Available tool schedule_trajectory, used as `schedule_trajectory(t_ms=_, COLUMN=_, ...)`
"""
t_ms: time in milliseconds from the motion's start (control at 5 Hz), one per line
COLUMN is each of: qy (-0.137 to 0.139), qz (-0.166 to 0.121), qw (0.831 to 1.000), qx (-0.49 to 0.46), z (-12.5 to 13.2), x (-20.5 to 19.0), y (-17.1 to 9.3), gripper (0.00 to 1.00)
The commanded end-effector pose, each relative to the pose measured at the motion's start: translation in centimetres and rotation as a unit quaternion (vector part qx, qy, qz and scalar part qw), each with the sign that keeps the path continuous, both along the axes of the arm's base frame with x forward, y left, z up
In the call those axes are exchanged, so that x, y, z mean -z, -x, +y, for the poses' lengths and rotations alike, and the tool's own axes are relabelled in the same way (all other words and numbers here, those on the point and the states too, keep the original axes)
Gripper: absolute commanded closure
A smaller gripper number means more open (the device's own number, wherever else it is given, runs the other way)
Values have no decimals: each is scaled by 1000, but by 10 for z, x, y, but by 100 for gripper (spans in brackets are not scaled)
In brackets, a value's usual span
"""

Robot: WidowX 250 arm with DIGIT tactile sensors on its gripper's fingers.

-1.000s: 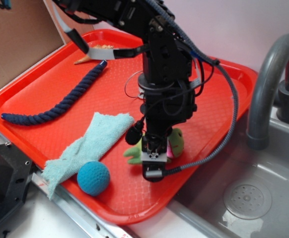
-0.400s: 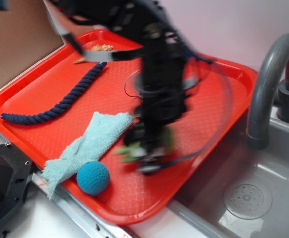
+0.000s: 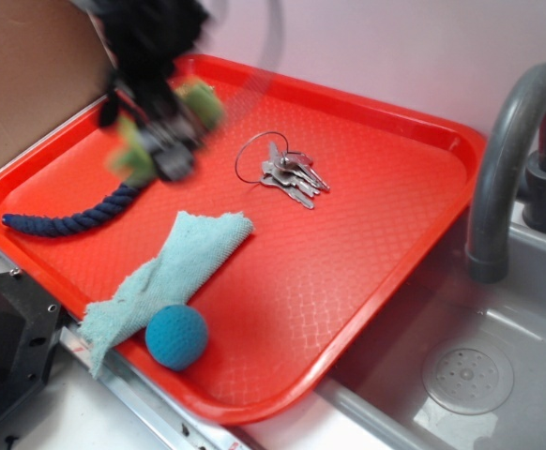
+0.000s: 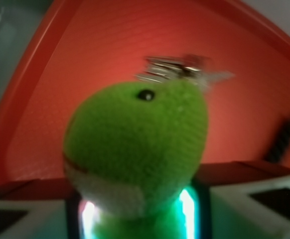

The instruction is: Grab the green animal.

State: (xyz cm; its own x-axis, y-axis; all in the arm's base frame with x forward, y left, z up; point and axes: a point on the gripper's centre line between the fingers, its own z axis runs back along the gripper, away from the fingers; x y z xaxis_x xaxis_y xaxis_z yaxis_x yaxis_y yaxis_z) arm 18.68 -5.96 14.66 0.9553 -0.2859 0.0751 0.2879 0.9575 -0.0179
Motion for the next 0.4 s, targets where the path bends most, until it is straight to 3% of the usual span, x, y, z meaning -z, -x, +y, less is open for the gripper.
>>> schedule_trajectory(t_ms=0, qy=31, qz=-42, qw=994, qx=-95, z=34, x=-58, y=24, gripper=100)
schedule_trajectory(t_ms=200, qy=5, qz=-14, qw=997, qx=-81, z=32, x=-48, y=14, gripper=100)
